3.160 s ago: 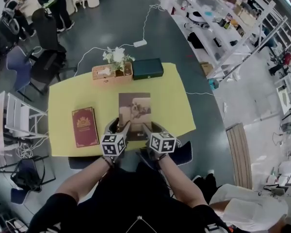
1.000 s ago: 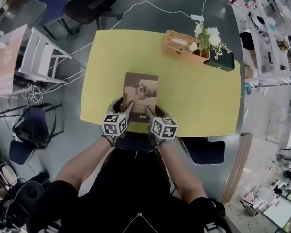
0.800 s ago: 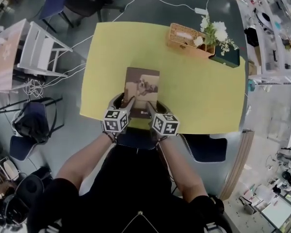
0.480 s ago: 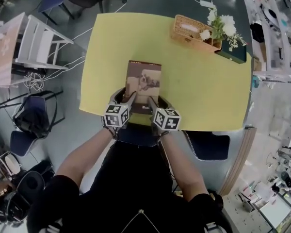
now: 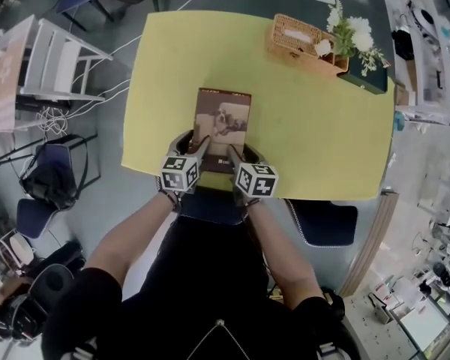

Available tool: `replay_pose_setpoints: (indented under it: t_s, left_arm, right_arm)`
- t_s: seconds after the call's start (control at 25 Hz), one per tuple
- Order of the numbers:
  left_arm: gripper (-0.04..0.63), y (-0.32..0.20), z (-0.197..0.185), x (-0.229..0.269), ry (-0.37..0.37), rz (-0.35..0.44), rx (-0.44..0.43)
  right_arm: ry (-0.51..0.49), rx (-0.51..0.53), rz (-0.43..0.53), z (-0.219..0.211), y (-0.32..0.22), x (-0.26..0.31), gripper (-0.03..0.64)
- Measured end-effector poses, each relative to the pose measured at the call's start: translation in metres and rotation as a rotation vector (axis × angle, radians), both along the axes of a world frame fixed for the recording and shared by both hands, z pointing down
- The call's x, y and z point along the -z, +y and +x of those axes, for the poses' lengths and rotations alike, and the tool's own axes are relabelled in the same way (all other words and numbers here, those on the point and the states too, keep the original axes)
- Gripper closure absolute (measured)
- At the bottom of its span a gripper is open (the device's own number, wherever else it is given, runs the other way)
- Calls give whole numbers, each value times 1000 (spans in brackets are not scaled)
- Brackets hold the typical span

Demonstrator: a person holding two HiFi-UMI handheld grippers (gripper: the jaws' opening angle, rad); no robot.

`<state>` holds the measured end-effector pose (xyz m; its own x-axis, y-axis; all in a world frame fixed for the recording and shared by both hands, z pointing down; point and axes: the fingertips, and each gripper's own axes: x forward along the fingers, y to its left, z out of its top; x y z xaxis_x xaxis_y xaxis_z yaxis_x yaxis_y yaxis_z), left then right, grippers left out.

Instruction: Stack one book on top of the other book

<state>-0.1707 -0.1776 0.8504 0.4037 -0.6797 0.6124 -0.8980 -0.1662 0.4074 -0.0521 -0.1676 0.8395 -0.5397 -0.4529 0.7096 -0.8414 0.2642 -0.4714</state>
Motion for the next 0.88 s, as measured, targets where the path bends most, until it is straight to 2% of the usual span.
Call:
replay_pose_setpoints:
  t_s: [0.48, 0.72, 0.88]
  left_arm:
    - [359, -1, 1, -1, 0, 1, 9]
    - [357, 0, 1, -2, 4, -5, 3]
    - [353, -5, -6, 11, -12, 20, 10]
  right_arm:
    - [10, 17, -1, 1, -2, -1, 431]
    - [-3, 0, 3, 1, -2, -2, 430]
    - [6, -21, 32, 12, -7, 7, 430]
